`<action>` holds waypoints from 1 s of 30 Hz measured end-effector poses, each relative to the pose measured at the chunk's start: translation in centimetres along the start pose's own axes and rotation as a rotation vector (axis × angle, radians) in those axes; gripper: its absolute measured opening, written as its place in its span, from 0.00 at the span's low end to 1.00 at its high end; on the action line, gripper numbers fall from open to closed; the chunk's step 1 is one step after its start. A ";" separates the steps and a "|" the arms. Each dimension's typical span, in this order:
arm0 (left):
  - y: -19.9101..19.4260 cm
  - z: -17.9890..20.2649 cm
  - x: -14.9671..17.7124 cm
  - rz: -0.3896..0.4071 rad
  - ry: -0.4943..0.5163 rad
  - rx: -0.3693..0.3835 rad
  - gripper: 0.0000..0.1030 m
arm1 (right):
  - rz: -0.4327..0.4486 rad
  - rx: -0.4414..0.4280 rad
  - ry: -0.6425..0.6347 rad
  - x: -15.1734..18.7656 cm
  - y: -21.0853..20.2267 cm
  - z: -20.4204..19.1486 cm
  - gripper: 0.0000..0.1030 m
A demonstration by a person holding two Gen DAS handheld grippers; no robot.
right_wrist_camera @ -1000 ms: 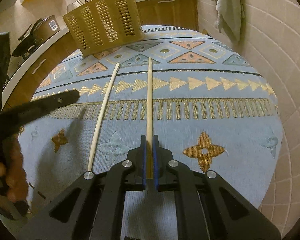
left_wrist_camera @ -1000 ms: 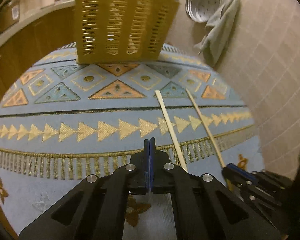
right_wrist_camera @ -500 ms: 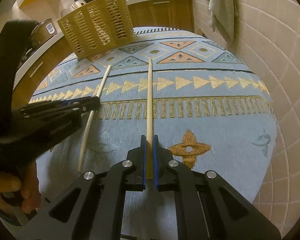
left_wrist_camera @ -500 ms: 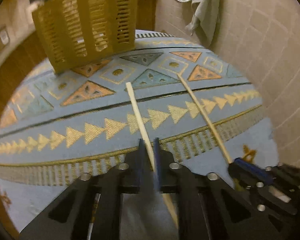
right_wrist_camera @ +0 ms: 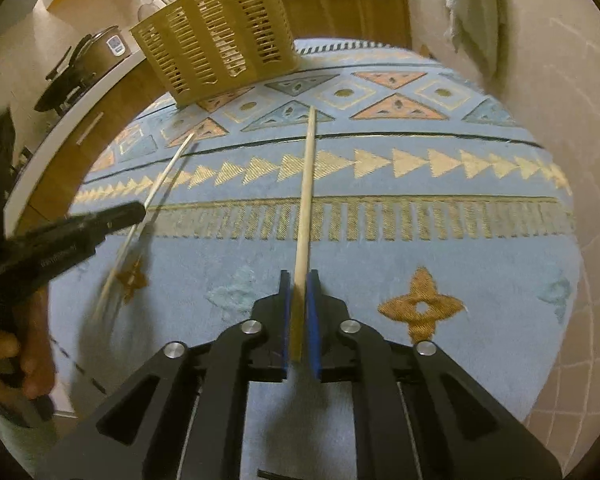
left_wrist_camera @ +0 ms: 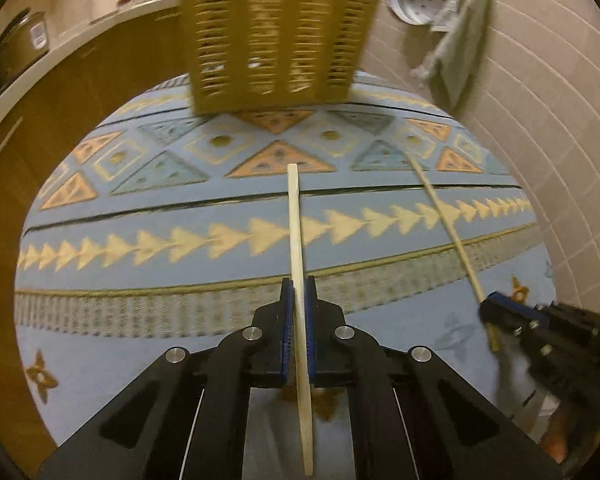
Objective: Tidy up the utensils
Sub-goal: 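Lift the chopsticks from the tablecloth with both grippers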
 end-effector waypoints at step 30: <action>-1.1 -0.3 -3.9 0.027 0.155 0.020 0.04 | -0.125 0.110 -0.189 -7.8 1.3 -3.8 0.04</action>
Point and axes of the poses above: each gripper's, at about its wrist camera, not at the fingertips, and y roughly the way its jaws point, z to its right, x to its underside, the point moved 8 cm from there along y, roughly the way its jaws point, and after that the axes turned 12 degrees about -z, right-handed, at the moved point
